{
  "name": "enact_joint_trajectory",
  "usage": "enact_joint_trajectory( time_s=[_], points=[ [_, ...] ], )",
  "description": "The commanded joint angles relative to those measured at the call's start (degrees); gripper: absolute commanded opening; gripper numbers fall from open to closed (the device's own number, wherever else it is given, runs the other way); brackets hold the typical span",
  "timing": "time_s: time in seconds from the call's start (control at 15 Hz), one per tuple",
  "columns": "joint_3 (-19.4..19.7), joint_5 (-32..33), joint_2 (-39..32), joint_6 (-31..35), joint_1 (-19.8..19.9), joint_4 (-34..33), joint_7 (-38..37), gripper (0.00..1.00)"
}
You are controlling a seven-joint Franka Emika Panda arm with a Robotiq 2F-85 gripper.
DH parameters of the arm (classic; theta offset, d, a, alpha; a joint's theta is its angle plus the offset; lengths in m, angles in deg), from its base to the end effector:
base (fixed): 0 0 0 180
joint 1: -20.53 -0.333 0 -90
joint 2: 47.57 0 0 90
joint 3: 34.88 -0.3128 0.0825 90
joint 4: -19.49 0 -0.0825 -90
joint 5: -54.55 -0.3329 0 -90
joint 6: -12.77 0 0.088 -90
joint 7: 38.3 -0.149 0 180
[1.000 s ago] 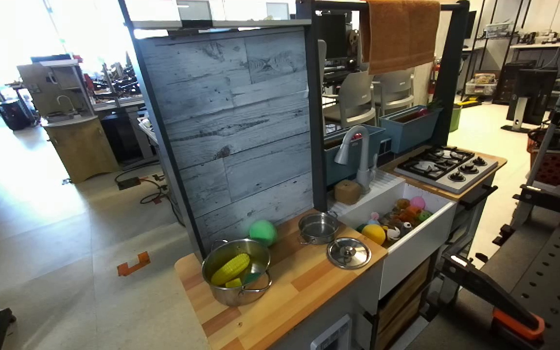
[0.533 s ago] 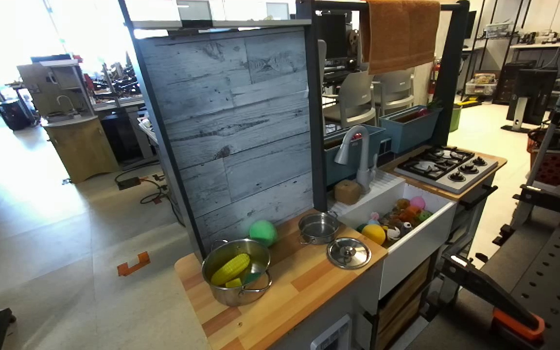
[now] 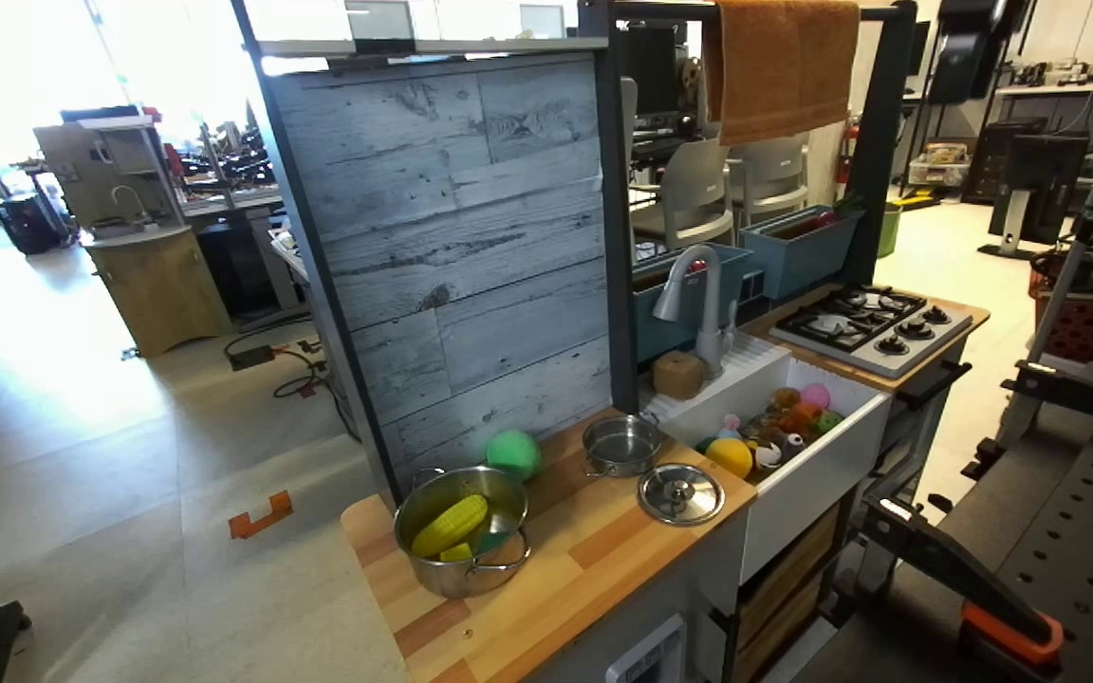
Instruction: Put the lid on the right pot
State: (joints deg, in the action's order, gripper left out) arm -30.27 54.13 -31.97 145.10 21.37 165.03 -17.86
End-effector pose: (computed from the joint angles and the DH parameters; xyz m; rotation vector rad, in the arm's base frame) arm 0.3960 -0.0368 0.3605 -3.0972 -0.4038 -0.0716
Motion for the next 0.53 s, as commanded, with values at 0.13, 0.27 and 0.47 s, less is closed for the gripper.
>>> enact_joint_trajectory(
  time_s=[0.13, 0.27, 0.47],
  points=[
    [-1.2, -0.4, -18.1, 12.1, -1.3, -5.1, 7.6, 1.00],
    [-3.2, -1.1, -22.2, 15.4, -1.4, -5.6, 8.5, 1.00],
    [-6.9, -0.4, -28.0, 19.7, -1.9, -6.0, 6.3, 1.00]
  ],
)
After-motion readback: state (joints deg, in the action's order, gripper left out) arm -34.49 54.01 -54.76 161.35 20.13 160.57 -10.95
